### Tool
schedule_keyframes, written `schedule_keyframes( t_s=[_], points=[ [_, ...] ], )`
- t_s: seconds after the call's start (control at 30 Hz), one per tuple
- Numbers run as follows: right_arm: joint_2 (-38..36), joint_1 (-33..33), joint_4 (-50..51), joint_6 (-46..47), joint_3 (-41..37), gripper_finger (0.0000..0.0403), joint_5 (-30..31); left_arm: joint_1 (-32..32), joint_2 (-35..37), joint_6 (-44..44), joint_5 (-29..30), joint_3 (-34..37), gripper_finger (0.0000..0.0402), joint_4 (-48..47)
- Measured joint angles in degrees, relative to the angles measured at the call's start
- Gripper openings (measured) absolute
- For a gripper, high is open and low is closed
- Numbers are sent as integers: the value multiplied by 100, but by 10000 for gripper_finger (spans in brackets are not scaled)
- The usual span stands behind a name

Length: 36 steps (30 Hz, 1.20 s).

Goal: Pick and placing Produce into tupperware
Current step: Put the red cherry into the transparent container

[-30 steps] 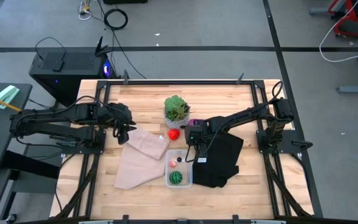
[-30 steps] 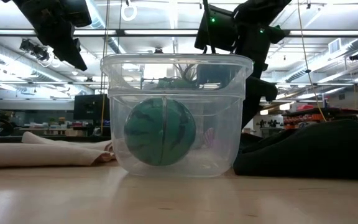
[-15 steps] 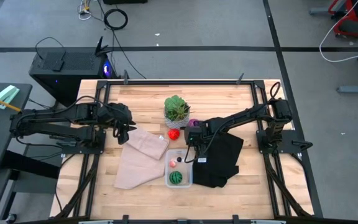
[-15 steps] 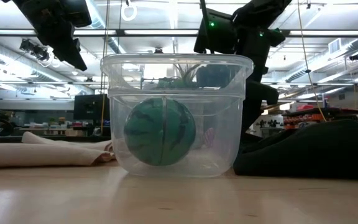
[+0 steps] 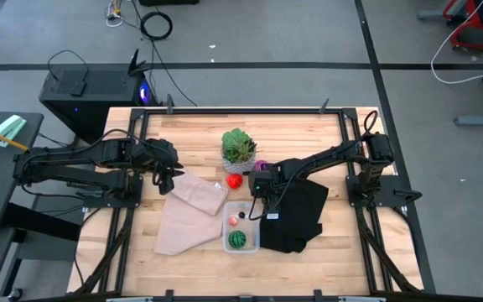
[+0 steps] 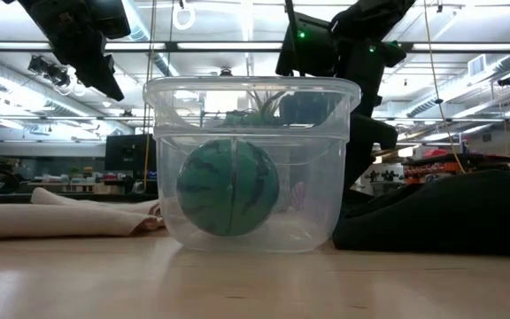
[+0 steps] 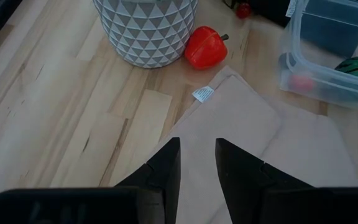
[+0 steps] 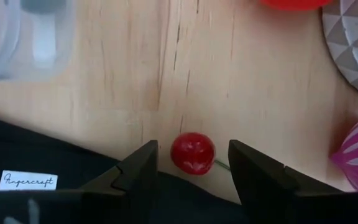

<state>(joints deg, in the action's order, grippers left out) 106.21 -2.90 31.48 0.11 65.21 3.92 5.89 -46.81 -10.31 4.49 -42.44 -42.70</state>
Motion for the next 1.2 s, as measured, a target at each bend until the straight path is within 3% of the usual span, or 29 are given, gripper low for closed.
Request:
schedule_keyframes(
  t_s=[1.2],
  points=[
    [170, 15, -33, 185, -20, 189, -103, -2, 0, -105, 0, 2, 107, -4]
  ],
)
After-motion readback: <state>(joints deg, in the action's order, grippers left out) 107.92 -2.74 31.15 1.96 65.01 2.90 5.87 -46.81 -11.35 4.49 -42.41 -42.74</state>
